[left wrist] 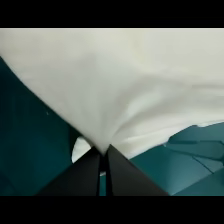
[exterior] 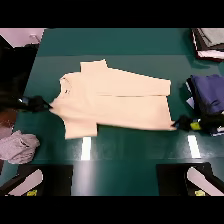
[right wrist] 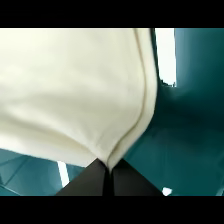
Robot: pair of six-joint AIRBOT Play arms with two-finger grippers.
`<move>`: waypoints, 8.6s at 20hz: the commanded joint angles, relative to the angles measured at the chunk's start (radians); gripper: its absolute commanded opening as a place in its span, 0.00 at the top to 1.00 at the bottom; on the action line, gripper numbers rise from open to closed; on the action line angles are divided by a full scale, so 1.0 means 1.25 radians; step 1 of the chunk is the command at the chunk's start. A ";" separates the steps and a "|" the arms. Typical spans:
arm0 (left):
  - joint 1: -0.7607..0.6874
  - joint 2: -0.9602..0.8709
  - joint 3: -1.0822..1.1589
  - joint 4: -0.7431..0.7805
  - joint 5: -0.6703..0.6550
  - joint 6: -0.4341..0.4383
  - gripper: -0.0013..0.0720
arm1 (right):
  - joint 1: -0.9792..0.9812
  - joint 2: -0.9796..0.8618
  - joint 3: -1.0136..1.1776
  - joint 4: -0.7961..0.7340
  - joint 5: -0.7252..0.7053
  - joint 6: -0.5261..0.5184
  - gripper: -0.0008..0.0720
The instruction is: Fold the shirts.
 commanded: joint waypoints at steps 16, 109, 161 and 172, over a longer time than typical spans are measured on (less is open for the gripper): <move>0.000 0.161 1.062 -0.158 0.157 -0.127 0.95 | 0.000 0.144 1.132 0.082 -0.095 0.087 0.97; -0.106 0.130 -0.404 0.117 0.053 -0.152 0.95 | 0.159 -0.178 0.391 -0.161 0.165 0.148 0.46; -0.106 0.047 -0.055 0.029 0.161 -0.099 0.95 | 0.218 -0.223 0.410 -0.201 0.003 0.140 0.97; -0.106 -0.074 -0.006 0.023 0.407 -0.106 0.95 | 0.240 -0.419 0.579 -0.152 -0.072 0.196 0.97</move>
